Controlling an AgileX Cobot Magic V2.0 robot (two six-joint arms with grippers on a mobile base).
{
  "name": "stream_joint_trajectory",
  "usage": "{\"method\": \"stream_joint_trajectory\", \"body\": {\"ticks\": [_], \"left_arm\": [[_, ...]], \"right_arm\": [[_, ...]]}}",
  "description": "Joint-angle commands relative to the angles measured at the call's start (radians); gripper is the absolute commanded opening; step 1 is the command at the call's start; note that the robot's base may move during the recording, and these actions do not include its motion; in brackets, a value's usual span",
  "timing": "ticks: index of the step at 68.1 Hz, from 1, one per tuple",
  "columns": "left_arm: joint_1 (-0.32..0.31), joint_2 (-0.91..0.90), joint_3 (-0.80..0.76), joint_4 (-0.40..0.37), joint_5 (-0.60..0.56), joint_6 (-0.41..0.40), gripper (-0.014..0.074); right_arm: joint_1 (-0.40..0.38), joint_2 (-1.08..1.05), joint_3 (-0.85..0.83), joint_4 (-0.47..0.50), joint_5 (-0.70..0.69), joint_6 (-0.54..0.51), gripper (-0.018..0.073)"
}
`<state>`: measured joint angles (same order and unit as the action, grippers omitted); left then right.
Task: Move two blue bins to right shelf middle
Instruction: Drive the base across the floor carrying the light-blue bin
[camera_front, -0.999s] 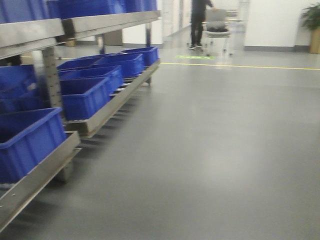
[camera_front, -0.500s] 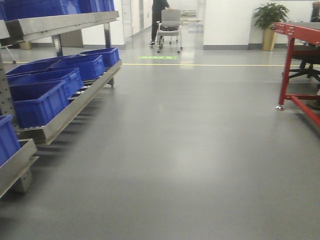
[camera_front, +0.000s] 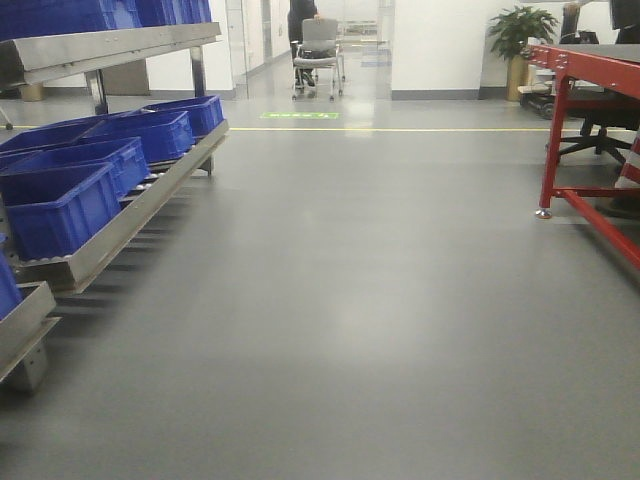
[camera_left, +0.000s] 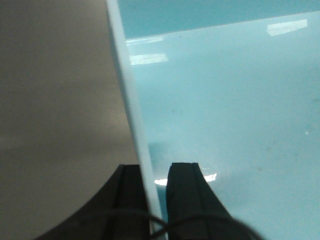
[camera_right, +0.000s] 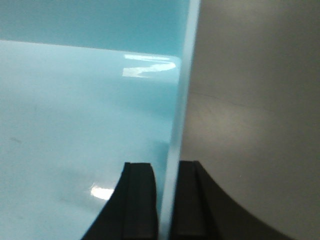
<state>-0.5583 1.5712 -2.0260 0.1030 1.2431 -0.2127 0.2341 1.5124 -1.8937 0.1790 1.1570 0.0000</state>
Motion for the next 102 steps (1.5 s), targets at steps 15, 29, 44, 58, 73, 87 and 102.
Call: {"method": "stream_joint_trajectory", "body": {"ticks": [15, 29, 44, 58, 73, 87, 102], "left_arm": [[-0.006, -0.020, -0.012, -0.017, -0.038, 0.017, -0.0111], [-0.006, -0.020, -0.012, -0.017, -0.038, 0.017, -0.0111], [-0.006, -0.020, -0.012, -0.017, -0.038, 0.017, -0.0111], [-0.006, -0.020, -0.012, -0.017, -0.038, 0.017, -0.0111], [-0.006, -0.020, -0.012, -0.017, -0.038, 0.017, -0.0111], [-0.006, -0.020, -0.012, -0.017, -0.038, 0.017, -0.0111], [-0.006, -0.020, -0.012, -0.017, -0.038, 0.017, -0.0111]], "right_arm": [[-0.004, -0.010, -0.013, -0.018, -0.039, -0.017, -0.0162], [-0.004, -0.010, -0.013, -0.018, -0.039, -0.017, -0.0162], [-0.004, -0.010, -0.013, -0.018, -0.039, -0.017, -0.0162], [-0.004, -0.010, -0.013, -0.018, -0.039, -0.017, -0.0162], [-0.004, -0.010, -0.013, -0.018, -0.039, -0.017, -0.0162], [-0.004, -0.010, -0.013, -0.018, -0.039, -0.017, -0.0162], [-0.004, -0.010, -0.013, -0.018, -0.039, -0.017, -0.0162]]}}
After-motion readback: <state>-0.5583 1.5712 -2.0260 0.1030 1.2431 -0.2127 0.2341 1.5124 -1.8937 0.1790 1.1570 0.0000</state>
